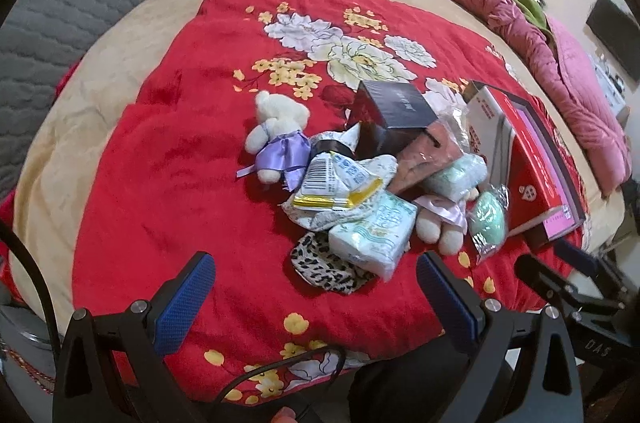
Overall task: Organize soft objects
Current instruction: 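Grasp the white teddy bear with the left tool while the right tool grasps the green egg bag, then carry both items to the pink book tray while the right tool releases the green egg inside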
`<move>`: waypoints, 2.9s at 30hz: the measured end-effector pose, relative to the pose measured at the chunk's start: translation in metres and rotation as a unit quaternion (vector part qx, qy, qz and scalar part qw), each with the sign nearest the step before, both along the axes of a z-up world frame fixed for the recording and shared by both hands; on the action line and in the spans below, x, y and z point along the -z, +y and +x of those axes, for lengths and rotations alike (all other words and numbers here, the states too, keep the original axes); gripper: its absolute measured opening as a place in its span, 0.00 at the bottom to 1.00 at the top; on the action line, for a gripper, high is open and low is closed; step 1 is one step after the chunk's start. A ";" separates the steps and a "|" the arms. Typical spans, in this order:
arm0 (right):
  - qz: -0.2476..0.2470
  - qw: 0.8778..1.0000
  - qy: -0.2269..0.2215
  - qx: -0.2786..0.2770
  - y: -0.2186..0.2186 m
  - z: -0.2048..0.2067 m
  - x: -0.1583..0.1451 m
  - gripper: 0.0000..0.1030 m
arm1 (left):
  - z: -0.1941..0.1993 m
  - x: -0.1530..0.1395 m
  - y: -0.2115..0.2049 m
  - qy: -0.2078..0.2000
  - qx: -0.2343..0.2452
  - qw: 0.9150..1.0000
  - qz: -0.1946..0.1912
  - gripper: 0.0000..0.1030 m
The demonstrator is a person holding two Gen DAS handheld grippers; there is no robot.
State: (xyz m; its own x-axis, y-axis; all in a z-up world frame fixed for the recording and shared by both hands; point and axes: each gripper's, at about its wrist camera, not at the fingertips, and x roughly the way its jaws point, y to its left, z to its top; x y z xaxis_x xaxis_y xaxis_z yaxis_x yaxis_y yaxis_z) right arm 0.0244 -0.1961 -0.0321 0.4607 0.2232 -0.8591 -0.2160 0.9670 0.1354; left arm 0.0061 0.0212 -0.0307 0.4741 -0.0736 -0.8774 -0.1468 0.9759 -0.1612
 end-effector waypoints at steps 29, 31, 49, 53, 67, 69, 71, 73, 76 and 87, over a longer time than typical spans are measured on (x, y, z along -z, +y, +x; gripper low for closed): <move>0.038 0.993 0.080 0.081 -0.017 0.043 0.045 0.91 | 0.134 0.053 0.074 0.068 -0.065 0.994 -0.056 0.94; 0.039 0.992 0.085 0.089 -0.018 0.046 0.048 0.91 | 0.138 0.059 0.076 0.078 -0.067 0.993 -0.063 0.89; 0.041 0.986 0.098 0.129 -0.021 0.055 0.071 0.56 | 0.150 0.083 0.078 0.106 -0.062 0.981 -0.151 0.46; 0.053 0.986 0.098 0.126 -0.027 0.051 0.067 0.50 | 0.150 0.083 0.073 0.105 -0.058 0.982 -0.145 0.41; 0.057 0.993 0.056 0.091 -0.018 0.022 0.017 0.49 | 0.124 0.016 0.081 0.038 -0.040 0.991 -0.122 0.38; 0.056 0.994 0.039 0.081 -0.015 0.017 0.003 0.49 | 0.119 0.000 0.077 0.024 -0.030 0.992 -0.116 0.38; 0.060 0.995 0.025 0.076 -0.016 0.013 -0.009 0.49 | 0.113 -0.017 0.070 0.014 -0.019 0.994 -0.109 0.38; 0.059 0.995 0.013 0.074 -0.018 0.011 -0.018 0.49 | 0.108 -0.036 0.060 -0.001 -0.006 0.994 -0.107 0.38; 0.058 0.995 -0.007 0.078 -0.027 0.011 -0.034 0.49 | 0.101 -0.056 0.040 -0.014 0.018 0.993 -0.117 0.38; 0.084 0.983 -0.029 0.163 -0.129 0.026 -0.070 0.49 | 0.101 -0.096 -0.080 -0.022 0.131 0.983 -0.123 0.38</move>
State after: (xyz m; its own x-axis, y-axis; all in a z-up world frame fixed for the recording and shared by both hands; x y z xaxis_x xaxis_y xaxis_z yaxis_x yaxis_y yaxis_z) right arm 0.0504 -0.3253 0.0381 0.5776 0.1923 -0.7933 0.0899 0.9509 0.2960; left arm 0.1070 -0.0585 0.0653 0.4472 -0.4061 -0.7969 0.1174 0.9100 -0.3977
